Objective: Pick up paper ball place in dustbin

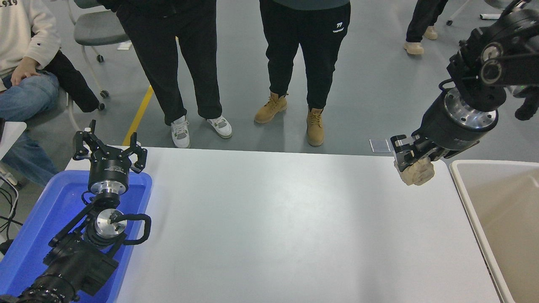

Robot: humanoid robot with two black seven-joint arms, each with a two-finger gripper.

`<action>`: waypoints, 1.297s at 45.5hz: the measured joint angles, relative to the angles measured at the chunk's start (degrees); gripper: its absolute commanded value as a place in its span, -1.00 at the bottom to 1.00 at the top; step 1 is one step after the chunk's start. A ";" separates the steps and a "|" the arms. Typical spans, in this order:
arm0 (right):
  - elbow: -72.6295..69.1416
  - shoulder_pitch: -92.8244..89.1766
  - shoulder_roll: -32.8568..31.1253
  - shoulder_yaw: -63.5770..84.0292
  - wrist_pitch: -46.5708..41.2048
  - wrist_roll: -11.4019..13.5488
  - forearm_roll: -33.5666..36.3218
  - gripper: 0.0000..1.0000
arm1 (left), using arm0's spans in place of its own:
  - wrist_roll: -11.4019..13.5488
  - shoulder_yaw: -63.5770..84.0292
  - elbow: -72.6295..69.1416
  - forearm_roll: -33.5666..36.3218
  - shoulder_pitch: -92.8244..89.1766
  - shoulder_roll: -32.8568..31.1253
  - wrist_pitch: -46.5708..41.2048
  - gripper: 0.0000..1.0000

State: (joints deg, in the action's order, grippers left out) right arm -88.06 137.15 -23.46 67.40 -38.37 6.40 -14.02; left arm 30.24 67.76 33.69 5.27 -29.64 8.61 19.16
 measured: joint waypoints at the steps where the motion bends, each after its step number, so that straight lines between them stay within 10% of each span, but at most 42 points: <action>1: 0.08 0.27 -0.47 0.28 0.57 -0.01 0.02 -1.00 | 0.00 0.00 0.00 0.00 0.00 0.00 0.00 0.98; 33: 15.08 -27.02 -29.82 -12.78 53.06 3.18 2.98 -1.00 | 0.00 0.00 -0.01 0.00 0.00 0.00 0.00 0.98; 59: 63.65 -76.89 -16.02 -58.19 60.28 3.17 12.63 -1.00 | 0.00 0.00 -0.01 0.00 -0.04 0.00 0.00 0.98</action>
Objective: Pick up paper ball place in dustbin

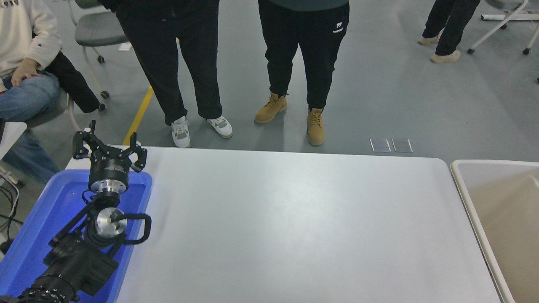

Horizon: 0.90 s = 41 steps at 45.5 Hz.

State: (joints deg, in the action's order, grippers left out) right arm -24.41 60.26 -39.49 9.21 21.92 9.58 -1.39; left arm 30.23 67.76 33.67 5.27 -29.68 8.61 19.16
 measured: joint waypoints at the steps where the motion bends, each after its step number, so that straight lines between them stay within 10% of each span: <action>1: 1.10 -1.00 0.54 -1.09 -0.44 -0.05 0.03 -1.00 | 0.00 0.00 0.00 0.01 0.00 0.00 0.00 0.98; 39: 17.91 -22.77 13.60 -23.50 -13.36 -1.03 0.85 -1.00 | 0.00 0.00 -0.01 0.00 -0.03 0.00 0.00 0.98; 41: 18.01 -23.09 13.80 -23.62 -13.41 -1.04 0.85 -0.66 | 0.00 0.00 -0.01 0.00 -0.03 0.00 0.00 0.98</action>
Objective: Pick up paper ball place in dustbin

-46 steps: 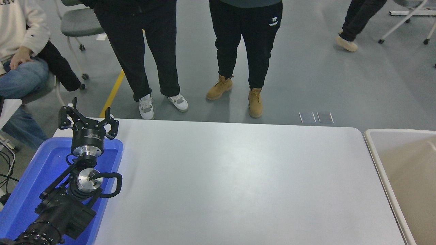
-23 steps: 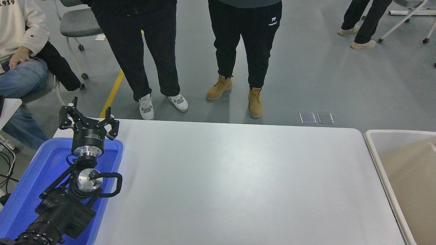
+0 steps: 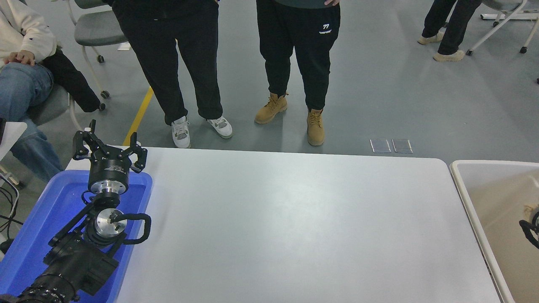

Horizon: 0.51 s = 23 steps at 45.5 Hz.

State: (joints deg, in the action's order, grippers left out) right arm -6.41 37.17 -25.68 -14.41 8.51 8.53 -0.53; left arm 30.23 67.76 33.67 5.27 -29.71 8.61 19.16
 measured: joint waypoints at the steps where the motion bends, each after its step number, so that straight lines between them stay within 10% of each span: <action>1: 0.02 -0.17 0.13 -0.09 -0.04 -0.05 0.00 -0.57 | 0.00 0.00 0.00 0.00 0.00 0.00 0.00 0.98; 4: 0.11 -0.56 0.36 -0.29 -0.06 -0.11 0.00 0.09 | 0.00 0.00 0.00 0.00 0.00 0.00 0.00 0.98; 6: 0.18 -0.72 0.46 -0.42 -0.06 -0.15 0.00 0.99 | 0.00 0.00 0.00 0.00 0.00 0.00 0.00 0.98; 23: 0.32 -1.44 0.84 -2.25 -0.20 -0.25 0.06 1.00 | 0.00 0.00 0.00 0.00 0.00 0.00 0.00 0.98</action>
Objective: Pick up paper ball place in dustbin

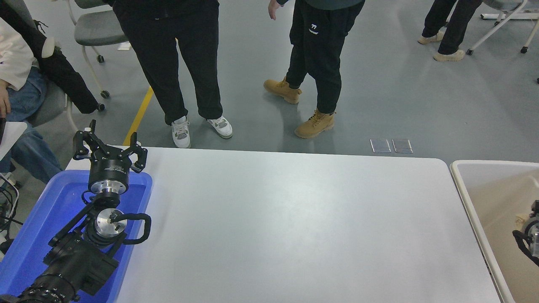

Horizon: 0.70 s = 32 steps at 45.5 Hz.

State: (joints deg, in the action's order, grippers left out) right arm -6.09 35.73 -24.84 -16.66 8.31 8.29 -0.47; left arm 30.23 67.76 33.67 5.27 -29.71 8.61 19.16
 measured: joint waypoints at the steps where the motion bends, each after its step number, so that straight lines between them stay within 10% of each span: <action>1: 0.00 -0.02 0.00 -0.04 0.00 0.00 0.00 1.00 | 0.00 0.00 0.00 0.00 0.00 0.00 0.00 0.98; 32: -5.54 5.45 -3.40 5.45 -0.20 0.10 -1.57 1.00 | 0.00 0.00 0.01 0.00 0.00 0.00 0.00 0.98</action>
State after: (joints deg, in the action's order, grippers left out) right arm -11.62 41.18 -28.24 -11.20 8.11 8.39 -2.04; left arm 30.23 67.76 33.68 5.27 -29.71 8.62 19.16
